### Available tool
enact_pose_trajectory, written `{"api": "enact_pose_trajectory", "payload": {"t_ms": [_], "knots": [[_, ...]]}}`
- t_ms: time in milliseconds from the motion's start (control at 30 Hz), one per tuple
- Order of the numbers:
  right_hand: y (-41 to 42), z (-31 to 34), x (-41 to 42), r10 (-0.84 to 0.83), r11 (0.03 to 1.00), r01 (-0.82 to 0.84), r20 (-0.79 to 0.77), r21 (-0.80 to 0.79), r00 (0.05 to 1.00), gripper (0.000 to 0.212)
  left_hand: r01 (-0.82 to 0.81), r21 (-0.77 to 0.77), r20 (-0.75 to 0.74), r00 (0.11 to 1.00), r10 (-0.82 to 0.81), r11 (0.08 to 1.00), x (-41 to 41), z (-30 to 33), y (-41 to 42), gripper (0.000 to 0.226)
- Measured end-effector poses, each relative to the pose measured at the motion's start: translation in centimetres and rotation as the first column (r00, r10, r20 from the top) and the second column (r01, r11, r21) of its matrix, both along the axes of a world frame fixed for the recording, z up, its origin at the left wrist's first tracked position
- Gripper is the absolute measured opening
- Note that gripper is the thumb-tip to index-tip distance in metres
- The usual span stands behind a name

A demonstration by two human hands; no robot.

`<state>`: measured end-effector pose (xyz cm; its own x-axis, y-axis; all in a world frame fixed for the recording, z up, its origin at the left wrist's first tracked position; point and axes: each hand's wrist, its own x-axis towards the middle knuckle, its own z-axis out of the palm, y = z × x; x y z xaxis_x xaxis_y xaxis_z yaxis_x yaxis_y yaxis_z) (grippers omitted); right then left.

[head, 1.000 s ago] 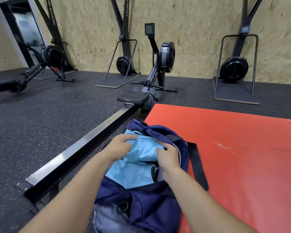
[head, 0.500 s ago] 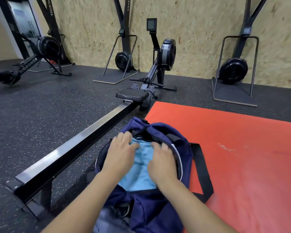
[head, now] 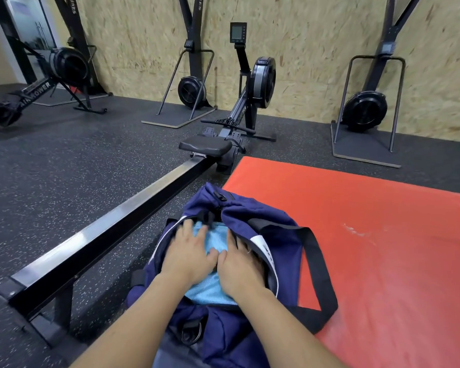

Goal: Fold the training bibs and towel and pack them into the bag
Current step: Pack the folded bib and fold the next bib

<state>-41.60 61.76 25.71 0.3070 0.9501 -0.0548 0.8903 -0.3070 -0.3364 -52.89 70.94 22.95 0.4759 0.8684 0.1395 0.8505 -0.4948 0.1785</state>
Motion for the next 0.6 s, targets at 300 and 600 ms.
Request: {"api": "enact_pose_trajectory", "payload": {"t_ms": [300,600], "knots": [[-0.9,0.0,-0.2,-0.015,0.998,0.024,-0.144,0.058,0.990,0.060,0.478,0.421,-0.095,0.869,-0.486,0.771,-0.6,-0.1,0.2,0.042],[0.0,-1.0,-0.4,-0.079,0.982,0.150,-0.465,0.117,0.882,0.052,0.311,-0.042,-0.045,0.949,-0.313,0.949,0.1,-2.0,2.2,0.089]]}}
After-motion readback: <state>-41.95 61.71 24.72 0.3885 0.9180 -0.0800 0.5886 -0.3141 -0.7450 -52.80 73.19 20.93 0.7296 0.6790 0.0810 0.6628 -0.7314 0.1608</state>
